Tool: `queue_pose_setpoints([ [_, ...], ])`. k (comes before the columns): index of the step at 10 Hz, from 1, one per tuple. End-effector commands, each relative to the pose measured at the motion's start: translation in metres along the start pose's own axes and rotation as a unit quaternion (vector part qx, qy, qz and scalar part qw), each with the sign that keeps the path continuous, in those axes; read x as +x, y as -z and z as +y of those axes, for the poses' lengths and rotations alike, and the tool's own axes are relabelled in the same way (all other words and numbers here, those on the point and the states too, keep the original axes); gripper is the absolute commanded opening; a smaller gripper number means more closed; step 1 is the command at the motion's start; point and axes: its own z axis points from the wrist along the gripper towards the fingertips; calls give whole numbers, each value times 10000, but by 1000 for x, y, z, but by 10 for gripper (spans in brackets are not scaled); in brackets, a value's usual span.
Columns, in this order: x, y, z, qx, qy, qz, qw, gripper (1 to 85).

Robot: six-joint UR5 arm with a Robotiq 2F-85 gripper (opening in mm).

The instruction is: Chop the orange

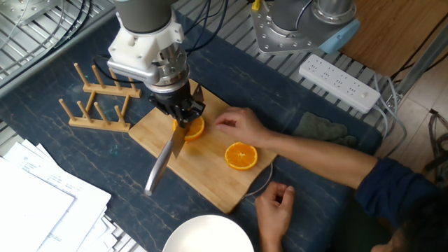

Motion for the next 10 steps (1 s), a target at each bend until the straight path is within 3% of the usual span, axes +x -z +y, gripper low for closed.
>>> queue_pose_setpoints([
  [1, -3, -4, 1, -47, -47, -69, 10000, 13],
  [10, -8, -7, -6, -100, -122, -139, 9998, 13],
])
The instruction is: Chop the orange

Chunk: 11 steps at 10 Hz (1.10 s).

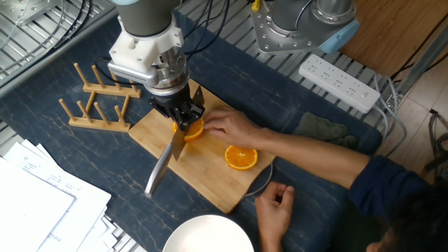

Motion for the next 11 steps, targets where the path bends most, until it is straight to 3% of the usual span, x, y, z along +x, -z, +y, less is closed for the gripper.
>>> queue_pose_setpoints([
  [1, -4, 1, -1, -80, -57, -52, 9999, 13],
  [11, 11, 0, -4, -52, 12, -36, 10000, 13],
])
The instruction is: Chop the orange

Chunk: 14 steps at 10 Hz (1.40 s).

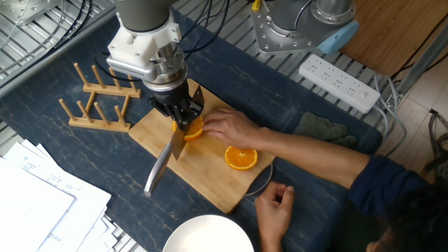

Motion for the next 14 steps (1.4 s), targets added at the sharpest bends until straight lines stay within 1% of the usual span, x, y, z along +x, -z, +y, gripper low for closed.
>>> queue_pose_setpoints([
  [1, 0, -1, 3, -27, -36, -51, 10000, 13],
  [3, 2, -3, 0, -38, 10, -69, 10000, 13],
  [5, 8, -1, -4, -69, 71, -70, 9999, 13],
  [9, 11, -4, -5, -50, 71, -81, 9999, 13],
  [11, 18, -3, -9, -37, 132, -69, 9999, 13],
  [13, 24, -1, -8, -33, 125, -28, 9999, 13],
  [14, 21, -6, -3, 6, 71, -81, 9999, 13],
])
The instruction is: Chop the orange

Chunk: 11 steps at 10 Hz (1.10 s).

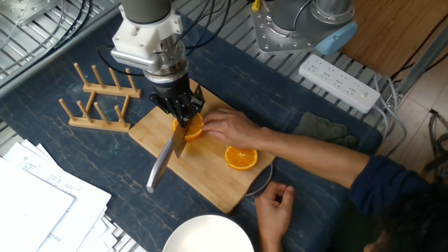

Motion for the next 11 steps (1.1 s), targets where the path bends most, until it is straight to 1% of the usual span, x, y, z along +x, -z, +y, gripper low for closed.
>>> queue_pose_setpoints([
  [1, -2, -5, 8, 6, -95, -88, 9999, 13],
  [3, -8, 5, 7, -71, -72, -15, 9999, 13],
  [4, -14, 9, 7, -110, -87, 5, 9999, 13],
  [5, -21, 7, 10, -93, -157, 2, 9998, 13],
  [6, -22, 2, 13, -52, -187, -58, 9998, 13],
  [7, -18, 0, 11, -58, -157, -91, 9998, 13],
  [9, -2, -5, 4, -102, -27, -153, 9998, 13],
  [10, 1, 1, -1, -102, 20, -97, 9999, 13],
  [11, 2, 6, -1, -165, 43, -76, 9998, 13],
])
